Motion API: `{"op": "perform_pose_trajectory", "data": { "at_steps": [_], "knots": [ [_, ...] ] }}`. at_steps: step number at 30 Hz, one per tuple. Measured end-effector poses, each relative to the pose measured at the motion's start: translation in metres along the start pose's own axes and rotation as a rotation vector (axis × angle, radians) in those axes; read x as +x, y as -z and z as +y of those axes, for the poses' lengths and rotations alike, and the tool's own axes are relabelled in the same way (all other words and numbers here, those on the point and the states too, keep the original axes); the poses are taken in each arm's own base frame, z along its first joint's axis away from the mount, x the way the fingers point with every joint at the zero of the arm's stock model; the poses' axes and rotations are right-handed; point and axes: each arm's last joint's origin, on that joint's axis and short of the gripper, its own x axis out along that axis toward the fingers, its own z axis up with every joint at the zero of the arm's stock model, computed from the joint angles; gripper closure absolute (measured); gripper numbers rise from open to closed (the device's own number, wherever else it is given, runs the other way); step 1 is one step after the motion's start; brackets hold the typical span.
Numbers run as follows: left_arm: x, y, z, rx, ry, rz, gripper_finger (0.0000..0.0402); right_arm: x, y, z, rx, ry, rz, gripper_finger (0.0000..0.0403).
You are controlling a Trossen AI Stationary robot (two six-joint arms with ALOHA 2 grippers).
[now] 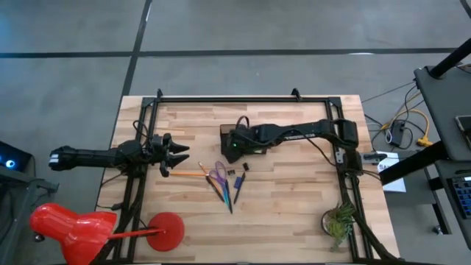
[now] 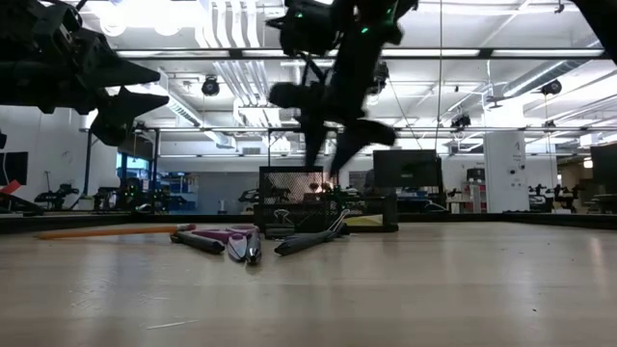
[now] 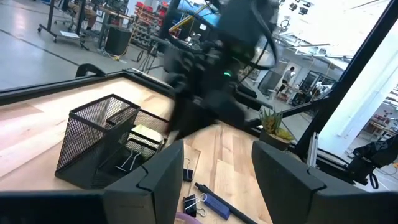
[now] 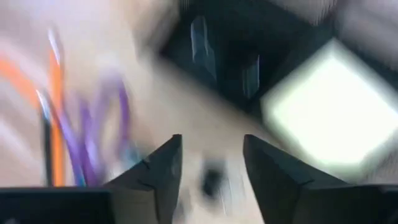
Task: Pick and place office supplies into organizer
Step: Put the left yellow pencil into the black desk organizer
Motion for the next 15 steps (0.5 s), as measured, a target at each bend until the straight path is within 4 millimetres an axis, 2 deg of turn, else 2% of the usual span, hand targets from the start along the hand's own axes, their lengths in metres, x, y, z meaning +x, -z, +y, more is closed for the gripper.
{"op": "perform_pose_trajectory", "data": {
  "at_steps": [4,8,15],
  "knots": [
    [0.000,0.000,0.000,0.000,0.000,0.000,0.0226,0.010,0.021,-0.012,-0.014,0.014,0.198,0.0211],
    [0.000,0.000,0.000,0.000,0.000,0.000,0.0226,0.013,0.021,-0.016,0.041,-0.060,0.211,0.0207],
    [0.000,0.000,0.000,0.000,0.000,0.000,0.0226,0.019,0.023,-0.020,0.058,-0.057,0.209,0.0207]
  ]
}}
